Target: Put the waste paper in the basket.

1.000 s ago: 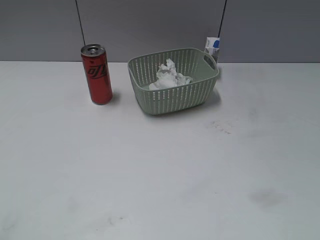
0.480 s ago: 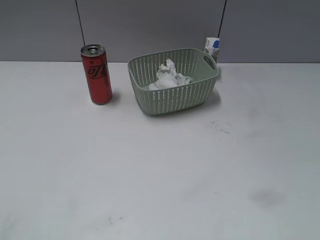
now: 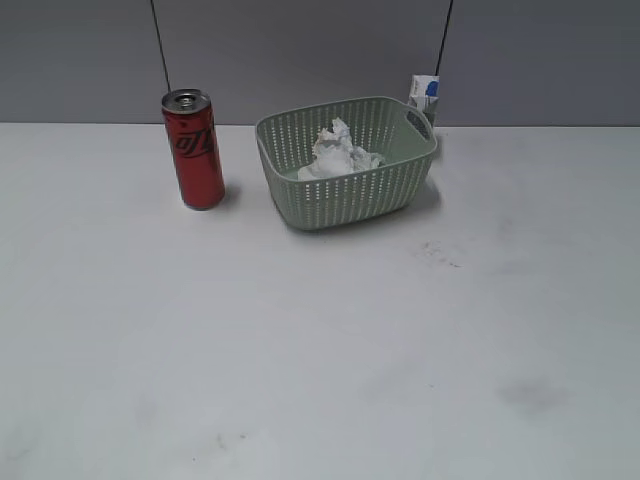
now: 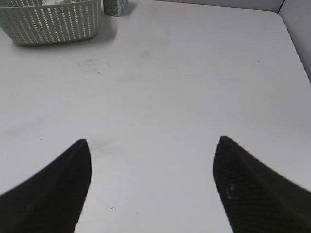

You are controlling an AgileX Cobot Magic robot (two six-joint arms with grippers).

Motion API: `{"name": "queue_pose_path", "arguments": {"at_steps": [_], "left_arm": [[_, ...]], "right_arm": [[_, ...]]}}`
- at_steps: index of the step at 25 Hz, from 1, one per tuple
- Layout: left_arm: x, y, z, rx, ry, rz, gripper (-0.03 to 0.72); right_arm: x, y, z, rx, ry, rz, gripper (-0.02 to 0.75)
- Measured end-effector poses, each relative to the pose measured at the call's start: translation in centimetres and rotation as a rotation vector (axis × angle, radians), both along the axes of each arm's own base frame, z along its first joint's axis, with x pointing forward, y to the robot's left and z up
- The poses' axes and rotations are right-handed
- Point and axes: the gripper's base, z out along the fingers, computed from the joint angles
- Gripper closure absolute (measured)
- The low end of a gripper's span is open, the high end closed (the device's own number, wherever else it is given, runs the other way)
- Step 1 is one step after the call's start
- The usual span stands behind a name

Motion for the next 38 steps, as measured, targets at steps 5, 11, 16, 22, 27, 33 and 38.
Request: {"name": "queue_pose_path", "arguments": {"at_steps": [5, 11, 16, 22, 27, 33, 38], "left_arm": [[0.00, 0.00, 0.00, 0.000, 0.000, 0.000, 0.098], [0.00, 0.00, 0.00, 0.000, 0.000, 0.000, 0.098], [0.00, 0.00, 0.00, 0.000, 0.000, 0.000, 0.098], [0.00, 0.00, 0.00, 0.000, 0.000, 0.000, 0.098], [0.00, 0.00, 0.00, 0.000, 0.000, 0.000, 0.098], [0.00, 0.00, 0.00, 0.000, 0.000, 0.000, 0.098], [0.00, 0.00, 0.00, 0.000, 0.000, 0.000, 0.098]], "right_arm": [[0.00, -0.01, 0.00, -0.001, 0.000, 0.000, 0.149], [0.00, -0.01, 0.00, -0.001, 0.000, 0.000, 0.150], [0.00, -0.01, 0.00, -0.001, 0.000, 0.000, 0.150], [0.00, -0.01, 0.00, -0.001, 0.000, -0.001, 0.150], [0.00, -0.01, 0.00, -0.001, 0.000, -0.001, 0.150], [0.00, -0.01, 0.00, -0.001, 0.000, -0.001, 0.150], [0.00, -0.01, 0.00, -0.001, 0.000, -0.001, 0.150]]}}
